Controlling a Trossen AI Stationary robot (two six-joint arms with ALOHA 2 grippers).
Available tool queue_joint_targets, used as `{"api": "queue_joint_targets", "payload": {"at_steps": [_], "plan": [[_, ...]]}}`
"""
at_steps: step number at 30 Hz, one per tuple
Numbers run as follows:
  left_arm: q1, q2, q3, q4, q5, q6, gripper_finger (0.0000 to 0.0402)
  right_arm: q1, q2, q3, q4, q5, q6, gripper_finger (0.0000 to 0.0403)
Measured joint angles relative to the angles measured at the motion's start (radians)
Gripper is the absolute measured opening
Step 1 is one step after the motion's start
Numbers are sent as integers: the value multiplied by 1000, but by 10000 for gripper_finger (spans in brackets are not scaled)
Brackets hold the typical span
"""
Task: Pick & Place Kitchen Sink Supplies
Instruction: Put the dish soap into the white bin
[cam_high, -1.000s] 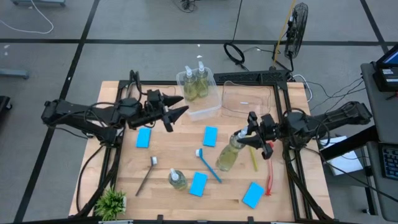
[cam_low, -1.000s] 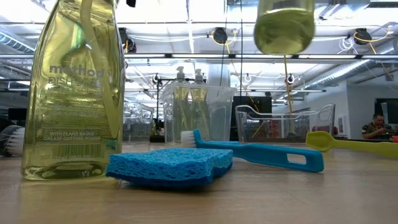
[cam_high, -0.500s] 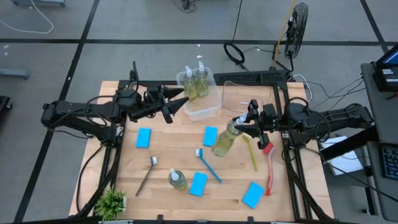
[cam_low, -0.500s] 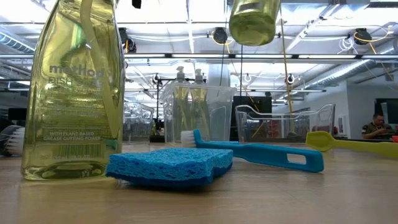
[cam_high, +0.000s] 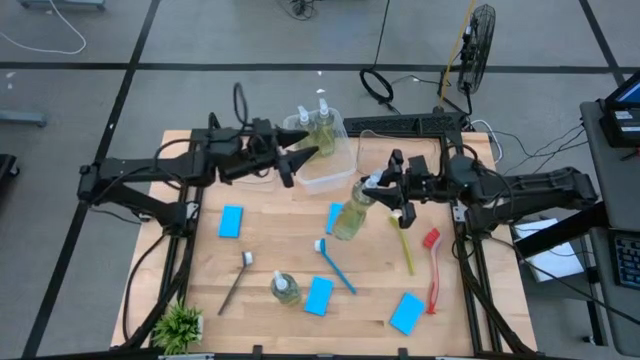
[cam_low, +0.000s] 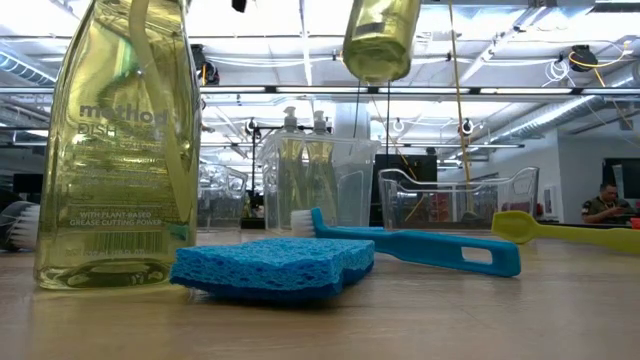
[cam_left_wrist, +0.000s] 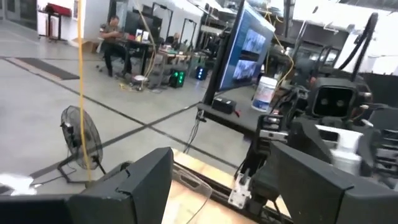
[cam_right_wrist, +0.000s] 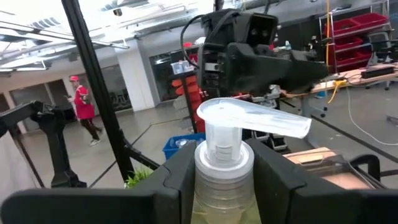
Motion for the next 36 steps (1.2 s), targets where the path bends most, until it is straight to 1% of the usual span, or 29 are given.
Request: {"api": "queue_joint_targets", "payload": {"at_steps": [4, 9, 12, 16, 27, 36], "plan": [[23, 60, 56, -46, 49, 9, 269, -20, 29, 48, -45, -26, 1, 110], [52, 122, 115, -74, 104, 8, 269, -27, 61, 106, -116, -23, -9, 110], [63, 158, 144, -107, 133, 8, 269, -27, 74, 125, -120, -24, -16, 110], [75, 192, 161, -108, 174, 8, 269, -27, 81, 134, -120, -28, -25, 110], [83, 225, 163, -121, 200, 16, 269, -32, 85, 135, -120, -24, -26, 110], [86, 246, 163, -94, 200, 18, 269, -41, 91, 136, -120, -20, -1, 110]]}}
